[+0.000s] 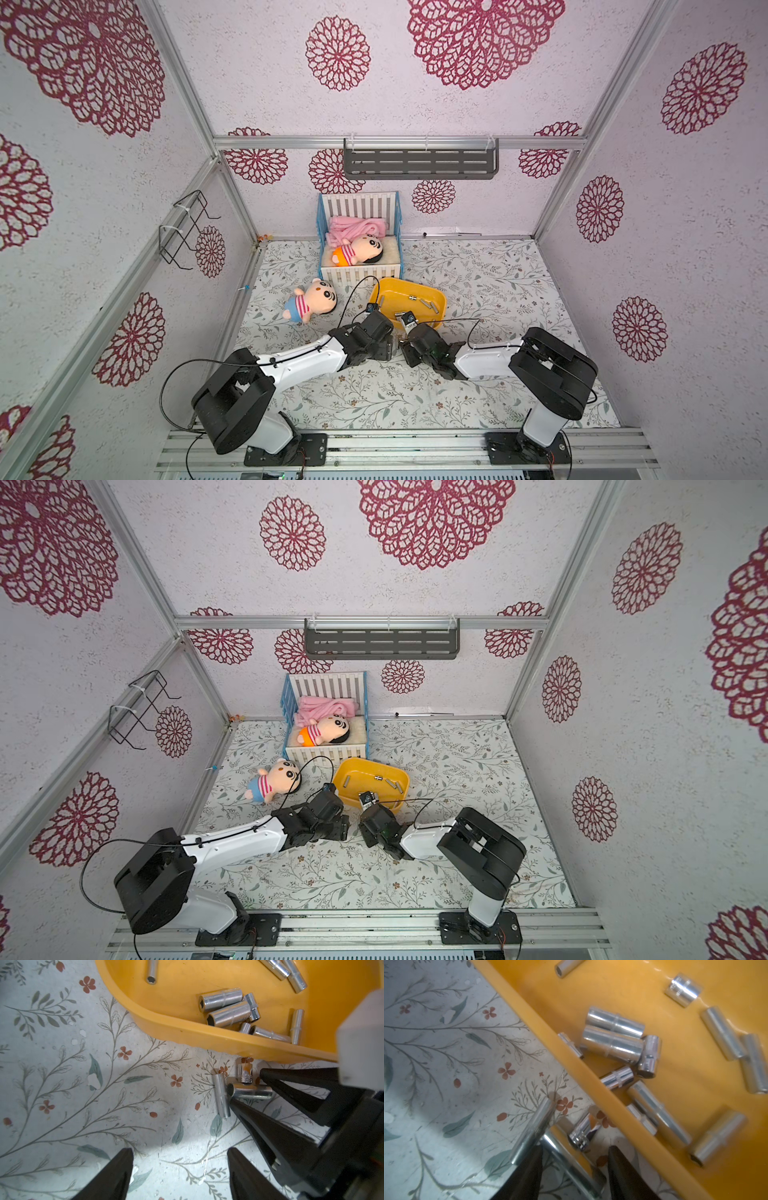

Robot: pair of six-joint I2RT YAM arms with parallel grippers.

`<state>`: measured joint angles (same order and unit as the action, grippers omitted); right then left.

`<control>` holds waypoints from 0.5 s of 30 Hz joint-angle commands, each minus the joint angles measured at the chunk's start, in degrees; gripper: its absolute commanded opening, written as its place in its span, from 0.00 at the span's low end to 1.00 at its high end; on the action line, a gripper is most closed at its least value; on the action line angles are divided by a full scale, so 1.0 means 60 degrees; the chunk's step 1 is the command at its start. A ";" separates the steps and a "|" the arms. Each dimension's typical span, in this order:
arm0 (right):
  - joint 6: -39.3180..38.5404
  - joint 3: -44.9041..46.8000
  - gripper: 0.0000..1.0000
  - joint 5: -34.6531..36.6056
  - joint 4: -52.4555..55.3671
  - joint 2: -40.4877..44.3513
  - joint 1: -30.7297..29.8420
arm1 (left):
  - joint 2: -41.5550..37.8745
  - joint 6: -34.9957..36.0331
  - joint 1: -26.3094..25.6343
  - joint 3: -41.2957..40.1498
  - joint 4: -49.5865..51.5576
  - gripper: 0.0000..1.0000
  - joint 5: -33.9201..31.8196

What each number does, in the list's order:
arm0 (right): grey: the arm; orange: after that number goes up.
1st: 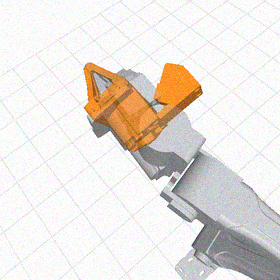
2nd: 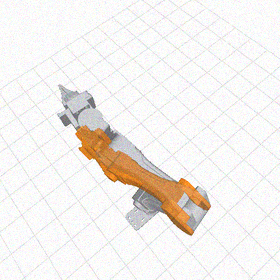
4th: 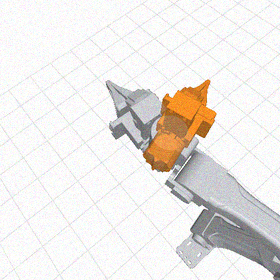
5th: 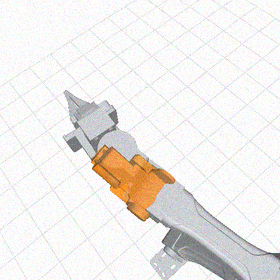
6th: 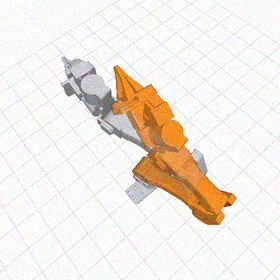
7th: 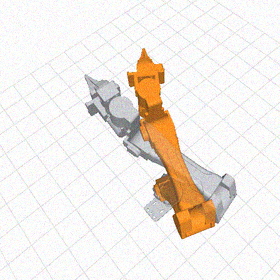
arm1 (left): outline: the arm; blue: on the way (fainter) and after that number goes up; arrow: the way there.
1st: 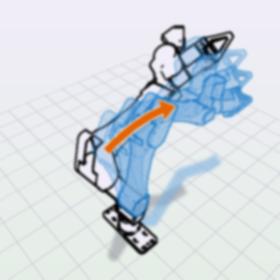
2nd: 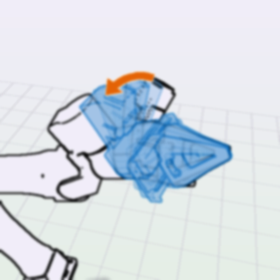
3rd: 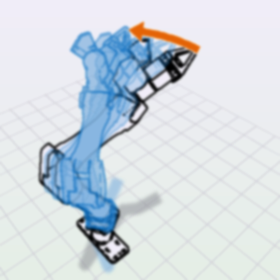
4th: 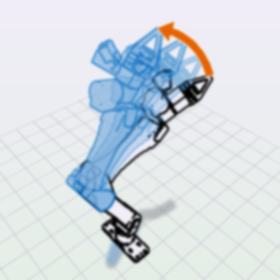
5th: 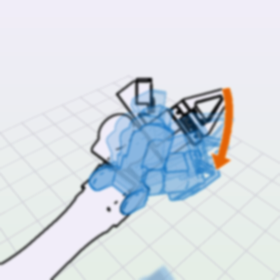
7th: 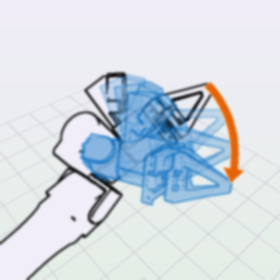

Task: Put the screws on the desktop into the storage box
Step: Pick up the screw from the center of the board.

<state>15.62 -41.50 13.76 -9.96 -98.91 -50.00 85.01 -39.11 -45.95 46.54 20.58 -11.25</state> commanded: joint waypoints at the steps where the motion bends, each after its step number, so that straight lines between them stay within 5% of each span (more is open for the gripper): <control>1: 0.0034 -0.0017 0.52 0.0034 0.0512 -0.0066 0.0057 | 0.0013 0.0024 0.0071 0.0200 -0.0119 0.77 -0.0026; 15: 0.0074 0.0053 0.39 0.0023 0.0934 0.0450 -0.0347 | 0.0547 0.0068 0.0101 0.0401 -0.0119 0.78 -0.0294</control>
<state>15.68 -41.47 13.72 -8.43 -98.21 -51.40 87.20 -39.07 -45.89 47.66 20.43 -12.29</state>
